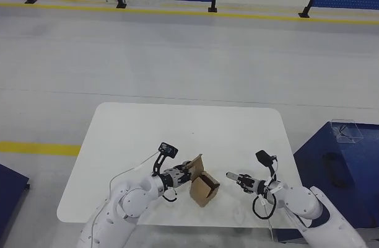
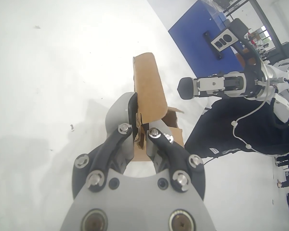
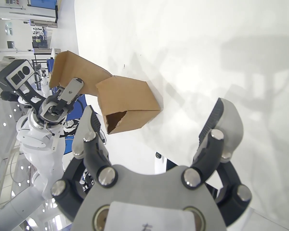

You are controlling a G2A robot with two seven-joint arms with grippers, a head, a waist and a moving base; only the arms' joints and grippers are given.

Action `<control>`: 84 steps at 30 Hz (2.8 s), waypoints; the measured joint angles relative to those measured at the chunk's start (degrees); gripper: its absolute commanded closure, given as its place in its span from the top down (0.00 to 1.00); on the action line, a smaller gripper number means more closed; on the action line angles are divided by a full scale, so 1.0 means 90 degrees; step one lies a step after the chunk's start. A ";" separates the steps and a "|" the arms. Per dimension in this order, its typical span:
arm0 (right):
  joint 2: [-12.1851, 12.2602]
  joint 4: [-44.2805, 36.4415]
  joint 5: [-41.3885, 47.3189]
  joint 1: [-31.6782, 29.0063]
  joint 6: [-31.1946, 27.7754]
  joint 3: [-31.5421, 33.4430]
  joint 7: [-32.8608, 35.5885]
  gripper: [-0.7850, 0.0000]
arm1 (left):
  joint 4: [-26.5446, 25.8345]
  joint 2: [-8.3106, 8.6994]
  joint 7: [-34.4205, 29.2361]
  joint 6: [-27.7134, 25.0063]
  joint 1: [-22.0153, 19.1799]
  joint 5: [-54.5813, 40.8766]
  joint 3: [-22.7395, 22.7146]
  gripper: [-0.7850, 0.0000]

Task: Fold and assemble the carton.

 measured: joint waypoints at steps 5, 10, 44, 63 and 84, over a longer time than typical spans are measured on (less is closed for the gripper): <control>-0.0009 0.0000 -0.0020 0.0022 0.0030 0.0098 0.0056 1.00 | -0.0687 0.0024 0.0614 0.0632 0.0557 0.0404 -0.0049 0.00; -0.0017 -0.0012 0.0025 -0.0007 0.0023 0.0209 0.0122 1.00 | -0.1431 -0.0008 0.1377 0.1229 0.1329 0.0028 -0.0010 0.00; -0.0077 -0.0029 0.0256 -0.0426 -0.0053 0.0748 -0.0015 1.00 | -0.0420 -0.0657 0.5146 0.1709 0.1587 -0.2351 0.0976 0.00; -0.0274 0.0396 -0.1127 0.0425 0.1356 -0.0351 0.0018 1.00 | -0.0550 -0.0689 0.4567 0.1523 0.1694 -0.1238 0.1041 1.00; -0.0525 0.0636 -0.1767 0.0805 0.1389 -0.1059 -0.0169 1.00 | -0.0612 -0.0797 0.3654 0.1516 0.1290 -0.0060 0.1498 1.00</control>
